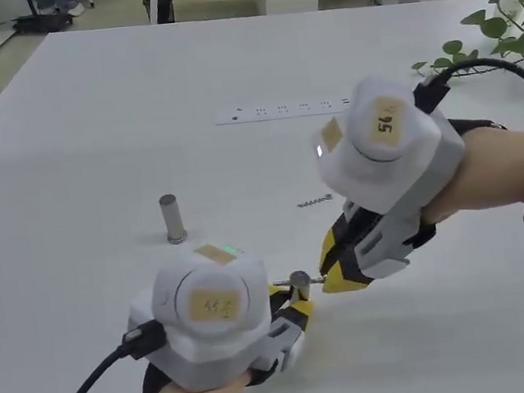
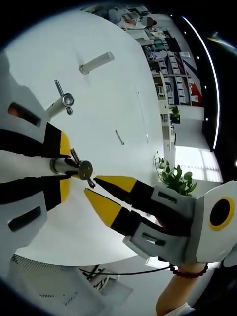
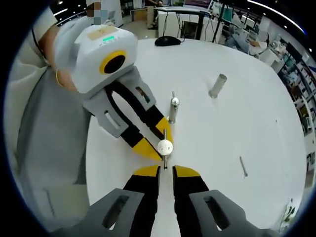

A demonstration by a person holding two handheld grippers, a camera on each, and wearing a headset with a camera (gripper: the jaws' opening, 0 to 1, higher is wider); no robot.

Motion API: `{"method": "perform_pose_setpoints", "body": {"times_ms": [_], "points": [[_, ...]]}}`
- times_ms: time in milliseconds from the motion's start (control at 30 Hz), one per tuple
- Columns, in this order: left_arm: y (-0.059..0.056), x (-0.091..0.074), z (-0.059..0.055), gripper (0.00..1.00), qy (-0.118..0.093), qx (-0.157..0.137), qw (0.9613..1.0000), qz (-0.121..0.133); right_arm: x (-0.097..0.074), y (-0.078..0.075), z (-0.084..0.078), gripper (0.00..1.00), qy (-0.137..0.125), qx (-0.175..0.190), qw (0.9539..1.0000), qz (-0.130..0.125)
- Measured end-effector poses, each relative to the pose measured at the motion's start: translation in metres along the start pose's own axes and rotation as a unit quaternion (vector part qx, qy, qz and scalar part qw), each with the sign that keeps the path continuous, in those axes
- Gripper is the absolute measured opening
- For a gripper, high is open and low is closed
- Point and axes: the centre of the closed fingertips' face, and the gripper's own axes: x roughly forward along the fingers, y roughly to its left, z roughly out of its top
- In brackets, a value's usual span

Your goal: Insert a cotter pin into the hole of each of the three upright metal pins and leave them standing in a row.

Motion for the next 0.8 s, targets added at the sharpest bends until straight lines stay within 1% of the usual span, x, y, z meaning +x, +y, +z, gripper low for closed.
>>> {"method": "perform_pose_setpoints", "body": {"times_ms": [100, 167, 200, 233, 333, 600, 667, 800], "points": [[0.0002, 0.0003, -0.0011, 0.12, 0.003, 0.0, 1.0, 0.0, 0.0001, 0.0009, -0.0023, 0.09, 0.001, -0.005, 1.0, -0.001], [0.0009, 0.001, -0.0063, 0.12, 0.013, -0.002, 0.9999, 0.001, 0.001, 0.0019, -0.0021, 0.06, -0.001, -0.013, 0.9999, 0.002], [0.0013, 0.0011, -0.008, 0.11, 0.014, -0.004, 0.9999, 0.002, 0.0015, 0.002, -0.0021, 0.05, 0.0, -0.014, 0.9999, 0.002], [0.0013, 0.0007, -0.0077, 0.11, 0.011, -0.006, 0.9999, 0.001, 0.0022, 0.0017, -0.002, 0.05, 0.001, -0.018, 0.9998, 0.001], [0.0013, 0.0008, -0.0073, 0.11, 0.012, -0.005, 0.9999, 0.001, 0.0031, 0.002, -0.0006, 0.03, -0.001, -0.023, 0.9997, 0.002], [0.0014, 0.0009, -0.0074, 0.11, 0.011, -0.004, 0.9999, 0.001, 0.0042, 0.0021, 0.0058, 0.03, -0.008, -0.021, 0.9997, 0.002], [0.0011, 0.0008, -0.0074, 0.11, 0.012, -0.003, 0.9999, 0.001, 0.0049, 0.0017, 0.0051, 0.03, -0.005, -0.026, 0.9996, 0.0], [0.0011, 0.0009, -0.0073, 0.11, 0.013, 0.002, 0.9999, 0.001, 0.0066, 0.004, 0.0045, 0.04, -0.006, -0.021, 0.9998, 0.003]]}}
